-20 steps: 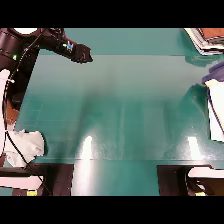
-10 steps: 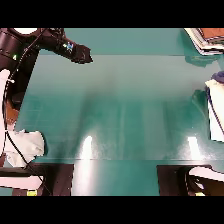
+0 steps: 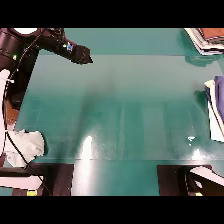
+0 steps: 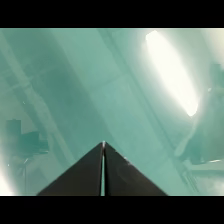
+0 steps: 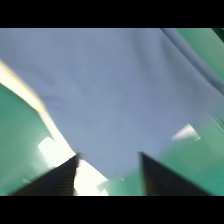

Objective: Fold the shirts.

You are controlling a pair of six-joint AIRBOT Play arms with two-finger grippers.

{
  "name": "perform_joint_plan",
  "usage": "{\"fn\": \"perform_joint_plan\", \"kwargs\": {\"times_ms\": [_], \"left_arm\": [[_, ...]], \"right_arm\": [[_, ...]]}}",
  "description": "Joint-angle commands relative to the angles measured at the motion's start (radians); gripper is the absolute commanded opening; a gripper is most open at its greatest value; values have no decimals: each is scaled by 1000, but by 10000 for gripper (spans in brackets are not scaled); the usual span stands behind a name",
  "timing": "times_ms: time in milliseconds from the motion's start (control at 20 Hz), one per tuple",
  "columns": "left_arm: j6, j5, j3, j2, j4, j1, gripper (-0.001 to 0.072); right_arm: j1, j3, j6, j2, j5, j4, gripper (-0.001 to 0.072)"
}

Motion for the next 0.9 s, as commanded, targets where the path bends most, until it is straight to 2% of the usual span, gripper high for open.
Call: {"fn": "perform_joint_plan", "kwargs": {"times_ms": [0,50,200,350,650,700,750,850], "left_arm": [[5,1,0,0,0,-1,22],[5,2,0,0,0,-1,22],[5,4,0,0,0,-1,22],[5,21,0,0,1,-1,22],[5,29,0,0,0,-1,22],[5,29,0,0,0,-1,22],[5,29,0,0,0,-1,22],[5,29,0,0,0,-1,22]], "right_arm": [[-75,-90,8,53,-20,-77,574],[-77,-89,24,55,-27,-41,574],[-18,-89,27,55,-56,200,573],[193,-89,27,55,-85,370,573],[762,-89,27,55,-196,411,569],[850,-89,26,55,-217,406,537],[922,-89,26,55,-237,406,455],[1043,-89,25,55,-278,405,206]]}}
